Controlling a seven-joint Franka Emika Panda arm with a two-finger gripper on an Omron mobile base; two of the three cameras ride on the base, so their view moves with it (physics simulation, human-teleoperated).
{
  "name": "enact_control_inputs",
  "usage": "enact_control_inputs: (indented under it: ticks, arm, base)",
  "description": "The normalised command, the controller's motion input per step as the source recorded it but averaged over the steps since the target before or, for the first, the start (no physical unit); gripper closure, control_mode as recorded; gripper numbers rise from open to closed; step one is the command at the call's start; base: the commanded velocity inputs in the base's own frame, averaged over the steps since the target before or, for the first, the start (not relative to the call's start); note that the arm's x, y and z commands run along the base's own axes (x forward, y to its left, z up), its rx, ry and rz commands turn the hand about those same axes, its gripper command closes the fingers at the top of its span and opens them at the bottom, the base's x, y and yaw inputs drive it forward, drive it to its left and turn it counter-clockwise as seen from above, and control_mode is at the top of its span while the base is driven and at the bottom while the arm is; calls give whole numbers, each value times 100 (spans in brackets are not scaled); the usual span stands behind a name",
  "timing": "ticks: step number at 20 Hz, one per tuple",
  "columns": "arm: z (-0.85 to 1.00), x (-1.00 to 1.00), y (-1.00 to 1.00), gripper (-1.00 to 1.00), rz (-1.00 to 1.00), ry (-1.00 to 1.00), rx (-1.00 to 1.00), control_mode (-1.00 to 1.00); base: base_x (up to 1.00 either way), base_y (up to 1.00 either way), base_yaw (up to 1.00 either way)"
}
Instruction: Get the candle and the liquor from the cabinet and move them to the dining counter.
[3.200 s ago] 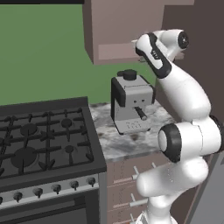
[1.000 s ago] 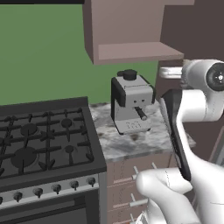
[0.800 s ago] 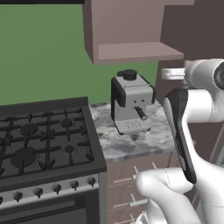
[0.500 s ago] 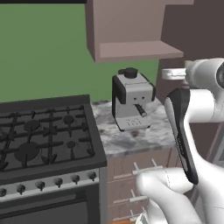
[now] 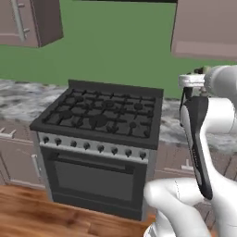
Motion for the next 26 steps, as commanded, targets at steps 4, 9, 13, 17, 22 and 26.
enact_control_inputs:
  ticks: [4, 9, 13, 17, 22, 26]
  arm:
    - [0, 0, 0, 100, 0, 0, 0, 100]
    - [0, 0, 0, 100, 0, 0, 0, 100]
    - [0, 0, 0, 100, 0, 0, 0, 100]
    - [0, 0, 0, 100, 0, 0, 0, 100]
    - [0, 0, 0, 100, 0, 0, 0, 100]
    - [0, 0, 0, 100, 0, 0, 0, 100]
  base:
    - [-17, 0, 100]
    - [-10, 0, 100]
    - [0, 0, 100]
    - [30, -3, 91]
    - [62, -4, 86]
    - [98, -50, 60]
